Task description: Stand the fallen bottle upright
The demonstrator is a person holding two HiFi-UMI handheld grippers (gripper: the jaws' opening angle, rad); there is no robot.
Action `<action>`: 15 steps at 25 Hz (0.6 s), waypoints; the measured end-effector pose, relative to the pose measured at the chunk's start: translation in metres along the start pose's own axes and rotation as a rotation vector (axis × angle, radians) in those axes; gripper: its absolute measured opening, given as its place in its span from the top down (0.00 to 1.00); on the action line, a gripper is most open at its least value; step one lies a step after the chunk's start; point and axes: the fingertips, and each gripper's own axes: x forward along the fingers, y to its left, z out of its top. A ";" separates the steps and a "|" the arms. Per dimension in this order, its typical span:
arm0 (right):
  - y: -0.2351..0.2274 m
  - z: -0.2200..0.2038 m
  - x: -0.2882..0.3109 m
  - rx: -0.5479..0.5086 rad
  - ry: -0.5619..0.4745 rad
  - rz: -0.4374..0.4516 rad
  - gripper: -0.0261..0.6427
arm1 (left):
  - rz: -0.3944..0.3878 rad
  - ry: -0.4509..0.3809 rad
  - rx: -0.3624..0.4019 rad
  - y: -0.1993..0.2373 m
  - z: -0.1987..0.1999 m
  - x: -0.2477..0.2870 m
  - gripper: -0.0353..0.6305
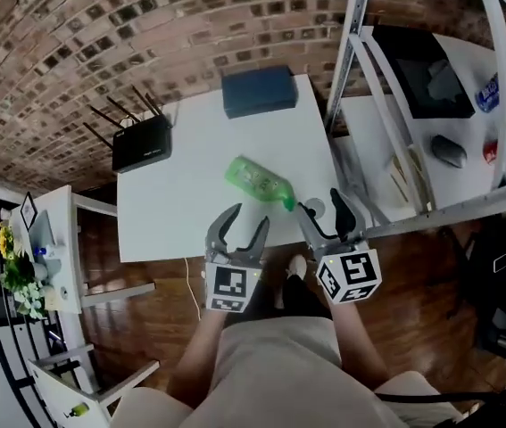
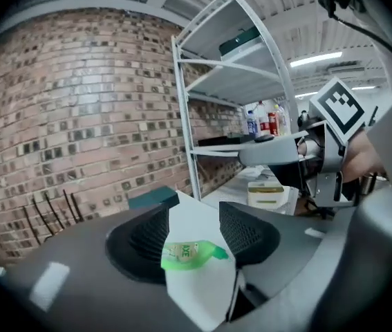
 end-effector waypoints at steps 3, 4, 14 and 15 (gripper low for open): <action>-0.002 -0.024 0.001 0.036 0.073 -0.059 0.52 | -0.136 0.153 0.149 -0.011 -0.037 0.024 0.60; 0.000 -0.028 0.001 0.036 0.091 -0.075 0.52 | -0.185 0.187 0.221 -0.015 -0.048 0.032 0.61; -0.046 -0.049 -0.009 0.094 0.142 -0.324 0.52 | -0.757 0.396 0.861 -0.064 -0.143 0.133 0.53; -0.049 -0.050 -0.014 0.098 0.144 -0.351 0.52 | -0.822 0.423 0.931 -0.068 -0.158 0.136 0.45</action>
